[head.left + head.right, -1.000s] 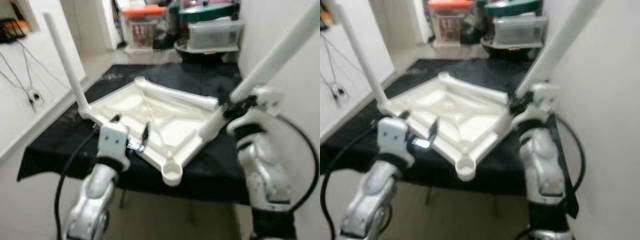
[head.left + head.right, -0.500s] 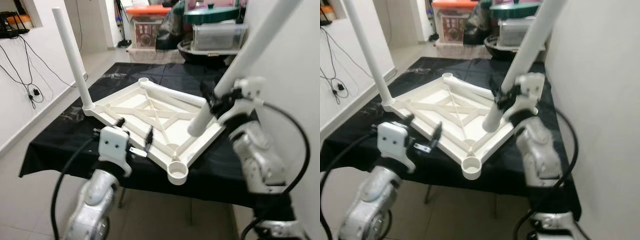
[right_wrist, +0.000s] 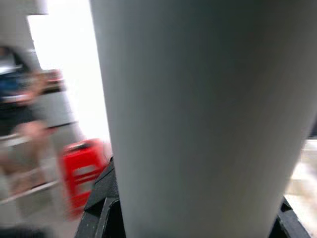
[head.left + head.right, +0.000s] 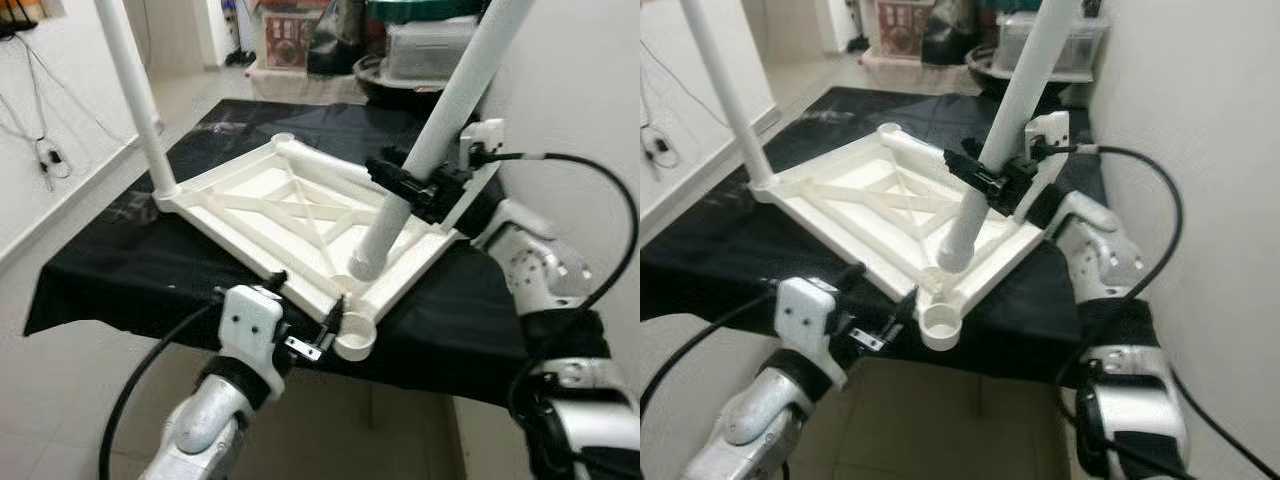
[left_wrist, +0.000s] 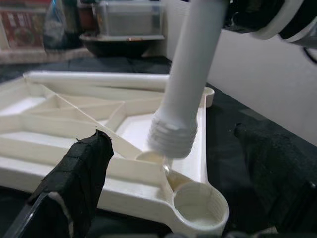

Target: Building children table

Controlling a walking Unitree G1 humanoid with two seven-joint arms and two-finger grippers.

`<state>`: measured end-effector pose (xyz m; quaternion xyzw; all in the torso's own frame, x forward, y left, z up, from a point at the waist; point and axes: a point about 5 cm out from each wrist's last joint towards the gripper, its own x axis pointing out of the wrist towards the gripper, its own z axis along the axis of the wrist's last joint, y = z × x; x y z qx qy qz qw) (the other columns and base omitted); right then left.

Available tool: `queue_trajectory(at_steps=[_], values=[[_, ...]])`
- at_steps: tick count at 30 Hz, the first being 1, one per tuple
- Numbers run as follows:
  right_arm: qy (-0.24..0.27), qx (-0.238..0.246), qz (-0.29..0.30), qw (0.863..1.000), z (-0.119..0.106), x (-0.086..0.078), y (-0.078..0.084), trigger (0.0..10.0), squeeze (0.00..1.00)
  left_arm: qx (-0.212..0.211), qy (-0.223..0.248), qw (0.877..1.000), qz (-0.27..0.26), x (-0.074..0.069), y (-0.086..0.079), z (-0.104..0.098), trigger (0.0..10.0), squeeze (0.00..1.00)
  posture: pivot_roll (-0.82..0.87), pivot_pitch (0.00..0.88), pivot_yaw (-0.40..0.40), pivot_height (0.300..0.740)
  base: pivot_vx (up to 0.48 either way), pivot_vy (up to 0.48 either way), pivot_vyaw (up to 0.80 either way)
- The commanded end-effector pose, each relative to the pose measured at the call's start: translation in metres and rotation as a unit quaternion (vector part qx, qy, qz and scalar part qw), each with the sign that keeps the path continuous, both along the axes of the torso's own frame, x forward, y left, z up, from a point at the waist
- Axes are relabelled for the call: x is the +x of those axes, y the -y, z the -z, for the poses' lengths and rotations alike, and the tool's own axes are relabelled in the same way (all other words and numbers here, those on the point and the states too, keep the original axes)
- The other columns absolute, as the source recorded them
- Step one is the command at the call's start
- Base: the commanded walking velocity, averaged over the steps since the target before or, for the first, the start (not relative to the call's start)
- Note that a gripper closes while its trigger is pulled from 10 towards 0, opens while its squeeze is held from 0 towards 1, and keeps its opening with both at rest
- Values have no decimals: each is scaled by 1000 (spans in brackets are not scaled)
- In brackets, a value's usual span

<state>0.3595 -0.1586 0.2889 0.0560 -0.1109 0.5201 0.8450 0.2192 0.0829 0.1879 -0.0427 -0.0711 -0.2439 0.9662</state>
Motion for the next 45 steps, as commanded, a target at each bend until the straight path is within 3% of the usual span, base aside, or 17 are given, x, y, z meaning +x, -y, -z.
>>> queue_trajectory(at_steps=[1, 7, 9, 14, 17, 24, 32, 45], values=[[10, -3, -70, 998, -6, -4, -8, 10000, 0, -8, -20, 1000, 17, -8, 4, 3, 10000, 0, 128, 211, -2, 740, 0, 0, 0], [21, -19, -121, 992, -9, -5, -14, 10000, 0, -18, -46, 998, 48, -22, 11, 8, 10000, 0, 129, 237, 0, 740, 0, 0, 0], [28, -34, -161, 986, -11, -5, -16, 10000, 0, -17, -66, 995, 73, -33, 12, 13, 10000, 0, 128, 256, 2, 740, 0, 0, 0], [31, -40, -171, 984, -11, -6, -17, 10000, 0, -16, -71, 994, 81, -36, 13, 14, 10000, 0, 128, 256, 2, 740, 0, 0, 0], [40, -68, -203, 976, -11, -7, -16, 10000, 0, -2, -72, 990, 118, -46, 14, 14, 10000, 0, 130, 261, 1, 740, 0, 0, 0], [41, -103, -239, 965, -2, -12, -8, 10000, 0, 10, -76, 993, 92, -46, 10, 16, 10000, 0, 140, 259, -4, 740, 0, 0, 0], [58, -94, -263, 959, -11, -16, -4, 10000, 0, 15, -83, 993, 88, -47, 9, 18, 10000, 0, 130, 241, -3, 740, 0, 0, 0], [46, -110, -293, 949, 2, -23, -14, 10000, 0, 18, -82, 992, 95, -48, 12, 20, 10000, 0, 126, 221, -8, 740, 0, 0, 0]])
